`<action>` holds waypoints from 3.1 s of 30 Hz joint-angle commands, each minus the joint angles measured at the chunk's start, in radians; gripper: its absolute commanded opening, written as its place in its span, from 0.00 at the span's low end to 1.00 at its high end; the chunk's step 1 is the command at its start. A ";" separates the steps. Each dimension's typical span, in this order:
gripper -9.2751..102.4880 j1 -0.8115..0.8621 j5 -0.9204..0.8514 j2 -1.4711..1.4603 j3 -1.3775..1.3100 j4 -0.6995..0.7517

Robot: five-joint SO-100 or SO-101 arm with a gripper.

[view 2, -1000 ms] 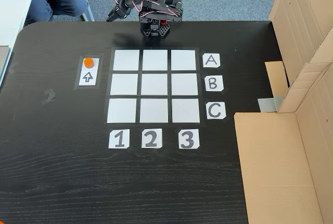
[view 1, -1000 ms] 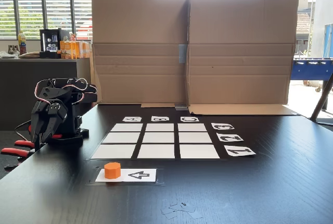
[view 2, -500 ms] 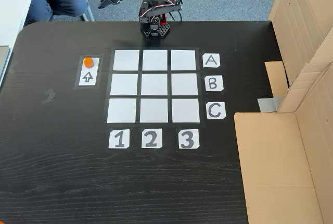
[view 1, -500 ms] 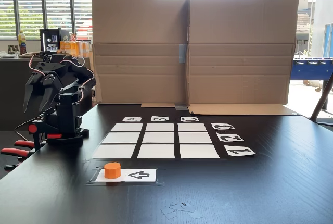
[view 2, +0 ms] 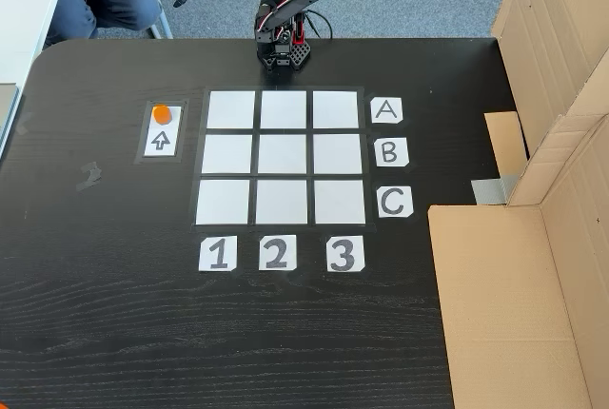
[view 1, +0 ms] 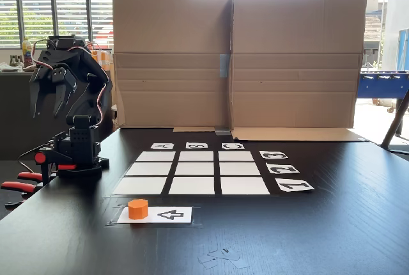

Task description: Pick up the round, orange token and place it in the grid on square A1.

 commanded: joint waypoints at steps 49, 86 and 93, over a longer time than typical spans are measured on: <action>0.34 -0.508 0.299 -1.055 -0.640 0.038; 0.38 -0.552 0.288 -1.414 -0.798 -0.051; 0.38 -0.575 0.281 -1.437 -0.798 -0.072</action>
